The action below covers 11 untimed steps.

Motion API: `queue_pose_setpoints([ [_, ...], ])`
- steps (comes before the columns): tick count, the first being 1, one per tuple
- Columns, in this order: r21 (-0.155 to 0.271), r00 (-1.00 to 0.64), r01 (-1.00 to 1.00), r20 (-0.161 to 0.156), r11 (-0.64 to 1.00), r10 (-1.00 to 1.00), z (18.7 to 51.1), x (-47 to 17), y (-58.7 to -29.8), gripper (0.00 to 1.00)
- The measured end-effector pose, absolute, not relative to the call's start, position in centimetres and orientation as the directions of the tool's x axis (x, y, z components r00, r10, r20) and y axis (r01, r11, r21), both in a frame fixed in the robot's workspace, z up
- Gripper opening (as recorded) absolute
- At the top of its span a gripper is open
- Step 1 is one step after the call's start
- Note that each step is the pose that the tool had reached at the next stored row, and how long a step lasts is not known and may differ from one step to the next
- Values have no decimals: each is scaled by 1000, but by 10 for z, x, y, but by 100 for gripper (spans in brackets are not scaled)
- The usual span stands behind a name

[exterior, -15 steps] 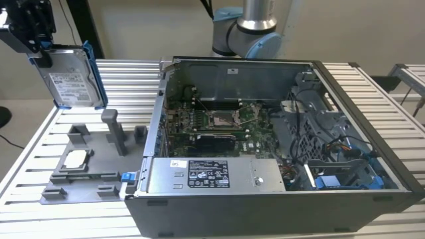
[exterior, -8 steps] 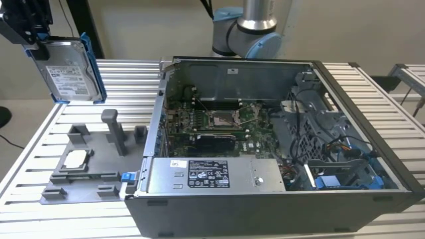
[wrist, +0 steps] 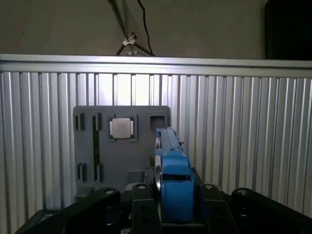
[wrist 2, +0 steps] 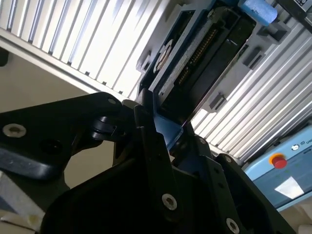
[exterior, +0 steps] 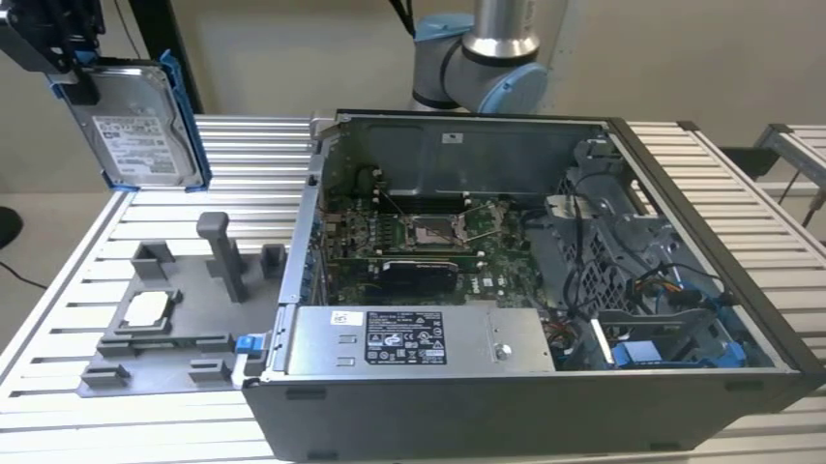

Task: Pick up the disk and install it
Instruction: 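Pick up the disk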

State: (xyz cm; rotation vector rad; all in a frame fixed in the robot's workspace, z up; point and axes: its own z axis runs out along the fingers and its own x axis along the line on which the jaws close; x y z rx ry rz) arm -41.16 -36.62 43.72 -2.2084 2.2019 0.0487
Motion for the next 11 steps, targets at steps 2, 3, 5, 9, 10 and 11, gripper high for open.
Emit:
queue_pose_setpoints([
  [2, 6, 3, -1000, -44, -3, -999, 438, -407, -367, 0],
  [3, 6, 3, -1000, -47, -3, -999, 438, -404, -368, 0],
  [5, 6, 3, -1000, -51, -3, -999, 438, -399, -369, 0],
  [9, 8, 3, -1000, -60, -3, -998, 440, -390, -371, 0],
  [10, 10, 3, -1000, -62, -3, -998, 441, -389, -371, 0],
  [11, 11, 2, -1000, -64, -3, -998, 441, -389, -371, 0],
])
